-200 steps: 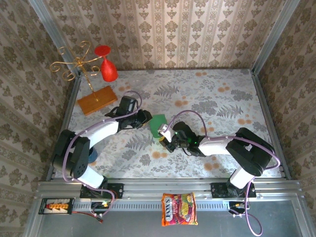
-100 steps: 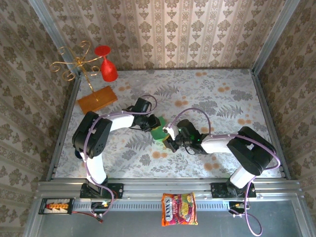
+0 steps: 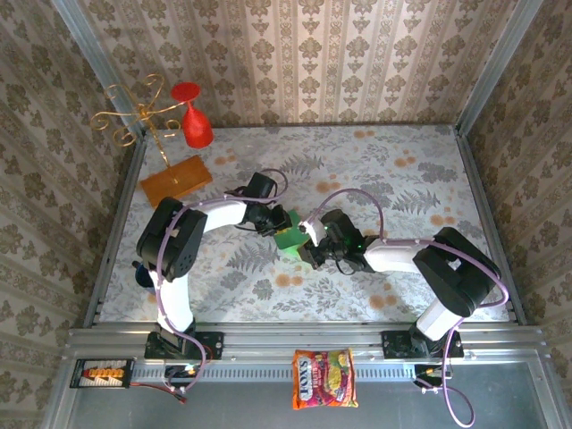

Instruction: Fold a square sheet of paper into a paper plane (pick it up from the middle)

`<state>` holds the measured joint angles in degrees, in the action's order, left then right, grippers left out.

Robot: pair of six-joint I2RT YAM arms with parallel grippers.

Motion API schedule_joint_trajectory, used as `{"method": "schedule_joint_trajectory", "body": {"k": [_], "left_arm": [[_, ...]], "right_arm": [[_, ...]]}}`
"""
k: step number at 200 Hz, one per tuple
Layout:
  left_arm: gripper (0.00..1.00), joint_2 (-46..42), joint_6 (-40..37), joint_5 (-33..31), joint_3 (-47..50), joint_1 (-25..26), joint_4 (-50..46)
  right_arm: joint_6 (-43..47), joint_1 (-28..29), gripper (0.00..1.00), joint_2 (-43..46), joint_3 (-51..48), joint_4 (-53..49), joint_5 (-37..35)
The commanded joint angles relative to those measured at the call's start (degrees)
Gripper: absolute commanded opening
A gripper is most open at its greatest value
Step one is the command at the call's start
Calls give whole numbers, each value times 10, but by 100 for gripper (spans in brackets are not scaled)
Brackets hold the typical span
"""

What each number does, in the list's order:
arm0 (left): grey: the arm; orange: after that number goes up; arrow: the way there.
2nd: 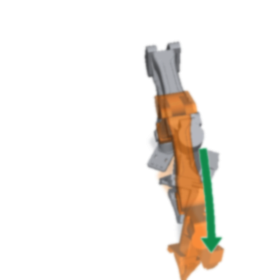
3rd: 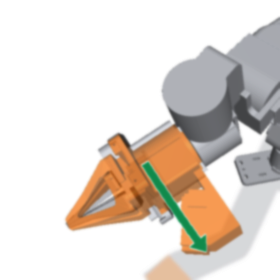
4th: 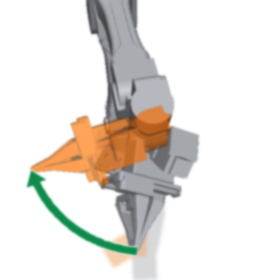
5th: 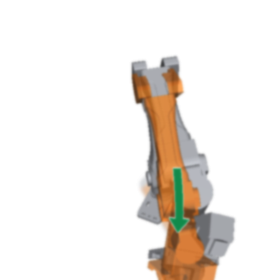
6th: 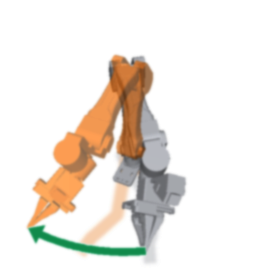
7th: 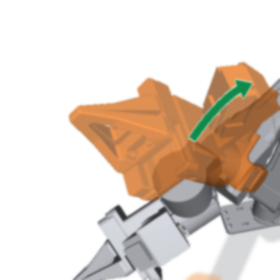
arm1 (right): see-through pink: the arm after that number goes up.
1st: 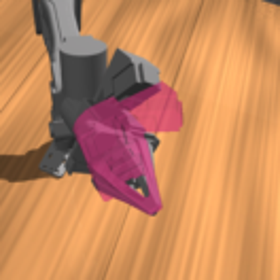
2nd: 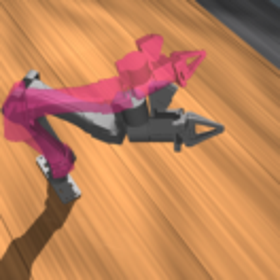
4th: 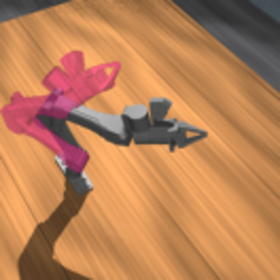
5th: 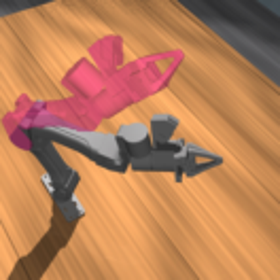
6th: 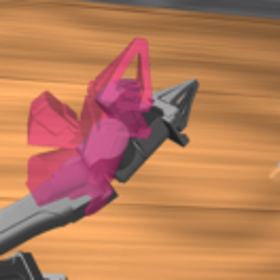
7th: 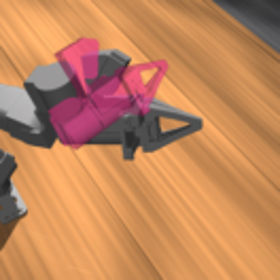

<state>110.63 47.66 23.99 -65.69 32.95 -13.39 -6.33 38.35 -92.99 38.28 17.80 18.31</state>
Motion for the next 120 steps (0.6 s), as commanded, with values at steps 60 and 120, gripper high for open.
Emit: {"method": "schedule_joint_trajectory", "body": {"k": [60,120], "left_arm": [[16,33,-62,8,-29,12,-74],[15,34,-74,16,-32,12,-76]], "right_arm": [[-55,-20,9,-33,37,-67,-56],[-76,-20,9,-58,47,-73,-70]]}}
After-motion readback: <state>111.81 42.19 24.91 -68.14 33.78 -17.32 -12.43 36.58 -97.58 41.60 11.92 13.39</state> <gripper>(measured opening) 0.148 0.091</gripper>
